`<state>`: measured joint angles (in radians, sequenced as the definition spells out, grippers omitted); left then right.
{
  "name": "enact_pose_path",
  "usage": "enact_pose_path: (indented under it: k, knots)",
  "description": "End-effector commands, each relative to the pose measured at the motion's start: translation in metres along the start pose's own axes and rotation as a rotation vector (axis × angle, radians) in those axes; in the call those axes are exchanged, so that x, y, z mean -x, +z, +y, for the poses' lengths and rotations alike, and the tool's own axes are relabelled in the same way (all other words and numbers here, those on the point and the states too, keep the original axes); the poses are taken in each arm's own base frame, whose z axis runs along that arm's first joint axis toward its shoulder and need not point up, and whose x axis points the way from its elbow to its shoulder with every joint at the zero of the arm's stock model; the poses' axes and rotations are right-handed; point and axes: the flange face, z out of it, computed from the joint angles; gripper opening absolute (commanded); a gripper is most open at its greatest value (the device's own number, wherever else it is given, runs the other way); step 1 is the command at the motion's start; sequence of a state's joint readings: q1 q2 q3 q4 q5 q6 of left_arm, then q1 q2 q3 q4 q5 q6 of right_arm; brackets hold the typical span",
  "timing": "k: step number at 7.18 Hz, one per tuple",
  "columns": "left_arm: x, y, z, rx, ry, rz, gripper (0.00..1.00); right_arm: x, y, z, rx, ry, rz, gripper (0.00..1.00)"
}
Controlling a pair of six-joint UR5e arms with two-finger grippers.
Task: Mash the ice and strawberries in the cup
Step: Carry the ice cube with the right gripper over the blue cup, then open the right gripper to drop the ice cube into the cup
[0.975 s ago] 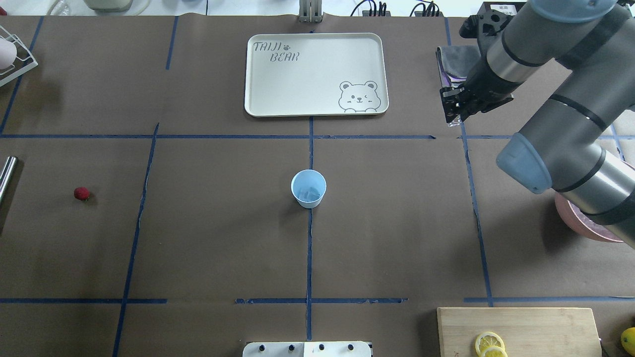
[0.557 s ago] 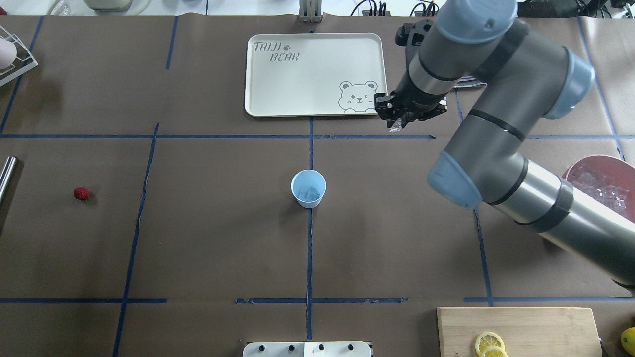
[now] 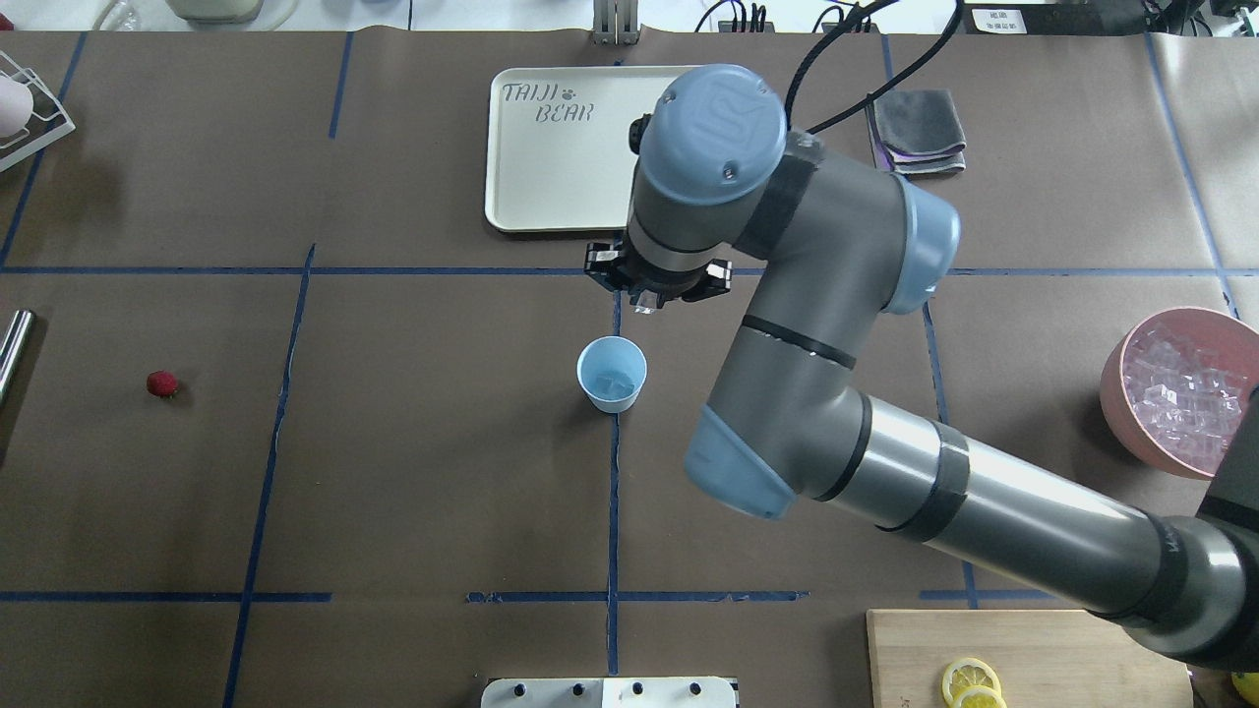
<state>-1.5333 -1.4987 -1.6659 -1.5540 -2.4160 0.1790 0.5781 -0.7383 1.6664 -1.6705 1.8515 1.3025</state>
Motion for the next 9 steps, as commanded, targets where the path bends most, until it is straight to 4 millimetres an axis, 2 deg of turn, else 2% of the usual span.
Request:
enact_pose_path:
  k: [1, 3, 7, 8, 9]
  knots:
    - [0.0, 0.0, 0.0, 0.002, -0.002, 0.0, 1.0, 0.037, 0.026, 0.028, -0.011, 0.016, 0.034, 0.0]
    - [-0.001, 0.002, 0.0, 0.004, 0.002, 0.001, 1.0, 0.039, 0.042, 0.048, -0.005, -0.002, 0.055, 0.0]
    - [-0.001, 0.003, 0.0, 0.007, 0.001, 0.001, 1.0, 0.033, 0.051, 0.054, 0.006, 0.0, 0.085, 0.0]
    - [-0.001, 0.003, 0.0, 0.007, 0.001, 0.001, 1.0, 0.033, 0.051, 0.054, 0.008, 0.0, 0.086, 0.13]
    - [-0.002, 0.003, -0.001, 0.007, 0.003, 0.001, 1.0, 0.026, 0.057, 0.057, 0.008, -0.002, 0.096, 0.98]
